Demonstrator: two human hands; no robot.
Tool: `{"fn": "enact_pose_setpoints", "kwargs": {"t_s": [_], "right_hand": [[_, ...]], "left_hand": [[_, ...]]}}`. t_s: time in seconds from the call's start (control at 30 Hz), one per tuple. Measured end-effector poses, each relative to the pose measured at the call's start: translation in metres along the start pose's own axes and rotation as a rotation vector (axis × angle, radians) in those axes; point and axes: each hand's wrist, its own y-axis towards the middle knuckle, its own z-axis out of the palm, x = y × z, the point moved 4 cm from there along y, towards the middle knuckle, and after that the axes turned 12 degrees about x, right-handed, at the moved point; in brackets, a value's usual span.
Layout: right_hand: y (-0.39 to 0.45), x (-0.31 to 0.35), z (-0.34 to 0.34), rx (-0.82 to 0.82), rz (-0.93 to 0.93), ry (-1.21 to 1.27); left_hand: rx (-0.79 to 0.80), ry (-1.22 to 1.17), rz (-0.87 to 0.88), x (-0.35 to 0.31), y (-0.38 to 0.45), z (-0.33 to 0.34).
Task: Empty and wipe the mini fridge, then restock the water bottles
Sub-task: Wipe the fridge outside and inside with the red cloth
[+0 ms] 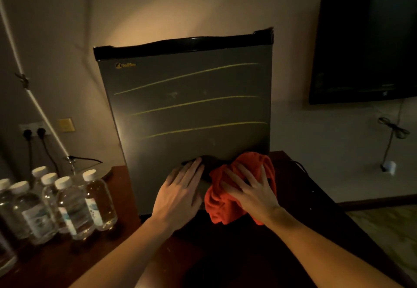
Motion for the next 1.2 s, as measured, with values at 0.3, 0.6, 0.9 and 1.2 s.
{"fn": "enact_pose_setpoints", "kwargs": {"t_s": [0.3, 0.6, 0.9, 1.2], "right_hand": [[0.091, -0.021, -0.090, -0.097, 0.233, 0.180], [0.145, 0.085, -0.082, -0.052, -0.050, 0.017], [0.216, 0.078, -0.147, -0.125, 0.061, 0.095], [0.205, 0.120, -0.105, -0.033, -0.173, -0.104]], "left_hand": [[-0.008, 0.087, -0.094, 0.047, -0.017, -0.020], [-0.035, 0.088, -0.177, 0.118, -0.056, -0.034], [-0.108, 0.048, -0.180, 0.123, -0.059, -0.031], [-0.070, 0.025, -0.177, 0.131, -0.077, -0.002]]}}
